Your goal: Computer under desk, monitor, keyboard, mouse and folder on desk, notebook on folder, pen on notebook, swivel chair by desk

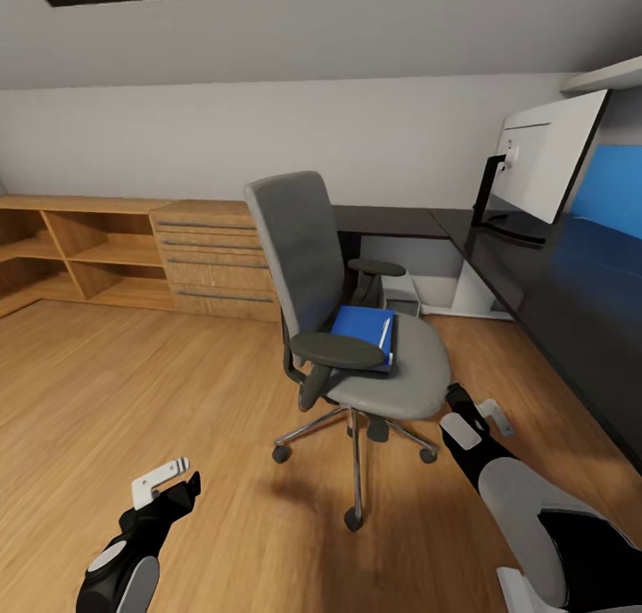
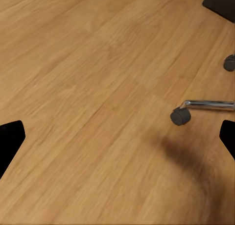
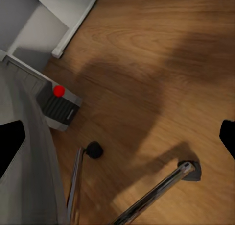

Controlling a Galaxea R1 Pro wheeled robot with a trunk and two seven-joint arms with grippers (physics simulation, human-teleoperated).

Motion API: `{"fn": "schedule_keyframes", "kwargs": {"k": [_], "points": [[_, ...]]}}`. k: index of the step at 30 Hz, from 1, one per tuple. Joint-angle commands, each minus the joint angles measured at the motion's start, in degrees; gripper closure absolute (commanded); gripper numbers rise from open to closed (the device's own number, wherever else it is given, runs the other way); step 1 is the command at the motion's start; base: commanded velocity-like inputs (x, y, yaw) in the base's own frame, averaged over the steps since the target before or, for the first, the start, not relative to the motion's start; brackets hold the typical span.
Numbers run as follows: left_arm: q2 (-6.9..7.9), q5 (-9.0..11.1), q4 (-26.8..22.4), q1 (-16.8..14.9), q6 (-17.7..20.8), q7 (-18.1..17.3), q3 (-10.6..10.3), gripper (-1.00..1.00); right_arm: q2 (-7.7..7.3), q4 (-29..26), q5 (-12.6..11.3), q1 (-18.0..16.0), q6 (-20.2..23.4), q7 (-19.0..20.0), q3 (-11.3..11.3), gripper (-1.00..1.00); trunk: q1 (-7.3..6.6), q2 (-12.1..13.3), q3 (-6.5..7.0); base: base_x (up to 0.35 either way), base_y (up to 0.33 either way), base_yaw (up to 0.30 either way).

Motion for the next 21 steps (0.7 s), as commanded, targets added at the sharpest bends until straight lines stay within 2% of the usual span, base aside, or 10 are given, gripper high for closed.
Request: {"fn": "schedule_keyframes", "kwargs": {"k": [1,4,5,8,21], "points": [[-0.03,0.6,-0.1,0.0,0.2,0.4,0.0,-1.0,-0.12,0.0,-0.3,0.0,-0.2,0.0,-0.1,-1.0,0.0,0.0,-0.05,0.127,0.0,0.0],[-0.03,0.6,-0.1,0.0,0.2,0.4,0.0,-1.0,-0.78,0.1,-0.4,0.0,0.0,-0.1,-0.1,-1.0,0.0,0.0,-0.05,0.212,0.0,0.0],[-0.03,0.6,-0.2,0.0,0.2,0.4,0.0,-1.0,-1.61,0.1,-0.5,0.0,0.6,-0.1,-0.1,-1.0,0.0,0.0,-0.05,0.291,0.0,0.0],[-0.03,0.6,-0.2,0.0,0.2,0.4,0.0,-1.0,-2.51,0.1,-0.5,0.0,1.3,-0.2,-0.2,-1.0,0.0,0.0,-0.05,0.184,0.0,0.0],[-0.03,0.6,-0.2,0.0,0.2,0.4,-0.2,-1.0,-2.67,0.0,-0.5,0.0,1.4,-0.2,-0.2,-1.0,0.0,0.0,-0.05,0.027,0.0,0.0]]}}
